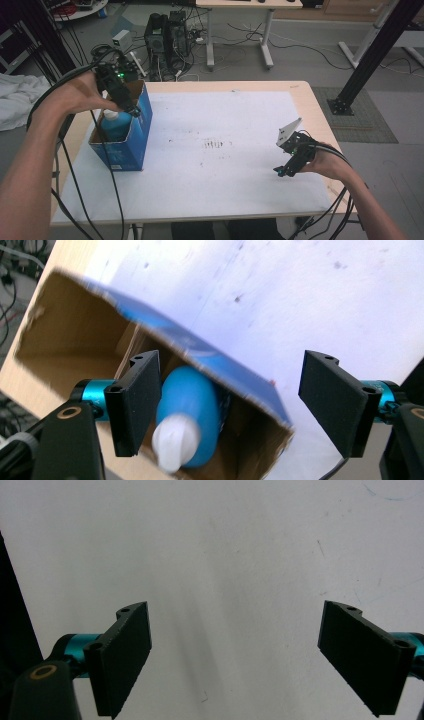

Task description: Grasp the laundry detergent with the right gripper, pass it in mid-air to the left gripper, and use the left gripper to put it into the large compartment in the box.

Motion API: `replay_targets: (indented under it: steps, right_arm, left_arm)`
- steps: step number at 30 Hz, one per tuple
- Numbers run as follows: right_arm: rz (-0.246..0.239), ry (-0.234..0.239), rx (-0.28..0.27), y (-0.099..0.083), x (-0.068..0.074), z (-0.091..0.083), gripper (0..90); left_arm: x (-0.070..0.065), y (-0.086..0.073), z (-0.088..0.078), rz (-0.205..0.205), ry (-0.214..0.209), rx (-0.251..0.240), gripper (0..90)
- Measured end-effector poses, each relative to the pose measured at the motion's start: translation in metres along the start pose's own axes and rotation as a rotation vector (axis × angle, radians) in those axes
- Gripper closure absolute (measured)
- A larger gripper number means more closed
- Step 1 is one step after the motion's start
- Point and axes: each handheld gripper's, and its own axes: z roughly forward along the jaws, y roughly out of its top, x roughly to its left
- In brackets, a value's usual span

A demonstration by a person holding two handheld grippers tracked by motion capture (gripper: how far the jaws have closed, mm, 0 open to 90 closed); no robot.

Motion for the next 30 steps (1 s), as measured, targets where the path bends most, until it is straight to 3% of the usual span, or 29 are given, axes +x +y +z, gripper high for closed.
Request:
replay_targets:
  steps: [1, 11, 12, 14, 16, 19, 21, 27, 30]
  right_arm:
    - [0.011, 0.002, 0.005, 0.000, 0.001, 0.000, 13.0]
    - [0.003, 0.004, 0.004, 0.000, 0.001, 0.000, 13.0]
    - [0.012, 0.002, 0.020, 0.000, 0.001, -0.002, 13.0]
    - [0.004, 0.002, 0.003, 0.000, 0.001, -0.001, 13.0]
    - [-0.026, 0.000, 0.003, 0.000, -0.001, -0.002, 13.0]
    - [-0.026, 0.002, 0.006, 0.000, 0.000, -0.002, 13.1]
    - [-0.024, 0.004, 0.006, -0.001, 0.000, -0.002, 13.0]
    - [-0.025, -0.003, 0.008, -0.003, 0.000, -0.003, 13.0]
    - [-0.022, -0.004, 0.011, -0.004, 0.001, -0.005, 13.0]
  left_arm:
    - [-0.004, 0.007, 0.000, 0.027, -0.004, -0.001, 25.3]
    - [-0.027, 0.038, 0.015, 0.114, -0.033, 0.008, 25.3]
    - [-0.033, 0.045, 0.021, 0.124, -0.048, -0.003, 25.3]
    - [-0.036, 0.050, 0.025, 0.148, -0.058, 0.007, 25.3]
    - [-0.042, 0.055, 0.032, 0.152, -0.071, 0.001, 25.3]
    - [-0.050, 0.063, 0.044, 0.184, -0.087, 0.025, 16.7]
    - [-0.053, 0.068, 0.049, 0.221, -0.099, 0.049, 16.7]
    - [-0.065, 0.078, 0.067, 0.241, -0.127, 0.056, 16.7]
    - [-0.078, 0.085, 0.083, 0.267, -0.128, 0.087, 16.7]
